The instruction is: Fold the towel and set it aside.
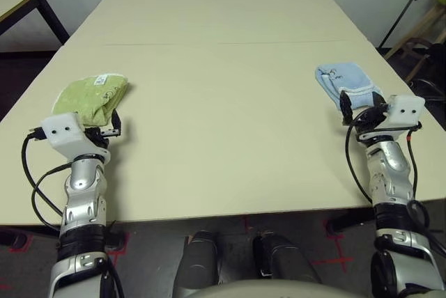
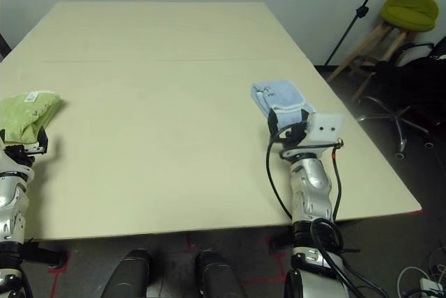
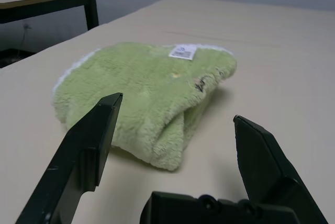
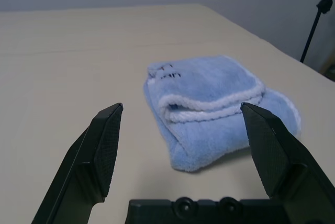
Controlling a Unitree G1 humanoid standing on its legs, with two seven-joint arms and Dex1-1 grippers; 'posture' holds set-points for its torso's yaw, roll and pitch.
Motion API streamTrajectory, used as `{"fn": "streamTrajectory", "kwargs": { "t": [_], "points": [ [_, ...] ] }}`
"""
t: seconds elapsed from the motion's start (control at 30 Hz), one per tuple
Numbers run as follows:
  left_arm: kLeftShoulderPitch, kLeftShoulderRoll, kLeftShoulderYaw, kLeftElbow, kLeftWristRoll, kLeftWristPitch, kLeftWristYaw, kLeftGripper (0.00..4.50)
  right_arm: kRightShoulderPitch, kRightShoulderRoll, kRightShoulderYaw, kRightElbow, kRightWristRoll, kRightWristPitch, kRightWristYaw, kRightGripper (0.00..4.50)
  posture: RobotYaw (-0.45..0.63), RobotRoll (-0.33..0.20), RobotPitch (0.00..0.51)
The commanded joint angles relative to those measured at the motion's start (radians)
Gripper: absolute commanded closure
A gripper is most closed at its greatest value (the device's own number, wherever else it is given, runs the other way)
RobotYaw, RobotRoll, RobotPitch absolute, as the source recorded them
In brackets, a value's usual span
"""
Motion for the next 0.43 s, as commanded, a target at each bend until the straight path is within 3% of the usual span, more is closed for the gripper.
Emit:
{"fn": "streamTrajectory", "kwargs": {
  "t": [0.03, 0.43],
  "points": [
    [0.006, -0.015, 0.007, 0.021, -0.007, -0.014, 0.001, 0.03, -0.014, -0.001, 0.002, 0.024, 0.003, -0.013, 0.0, 0.0, 0.12, 0.0, 0.101],
    [0.02, -0.015, 0.035, -0.008, -0.033, -0.011, -0.002, 0.03, -0.002, 0.013, 0.015, -0.02, 0.003, 0.002, -0.004, 0.0, 0.13, 0.0, 0.125]
  ]
}}
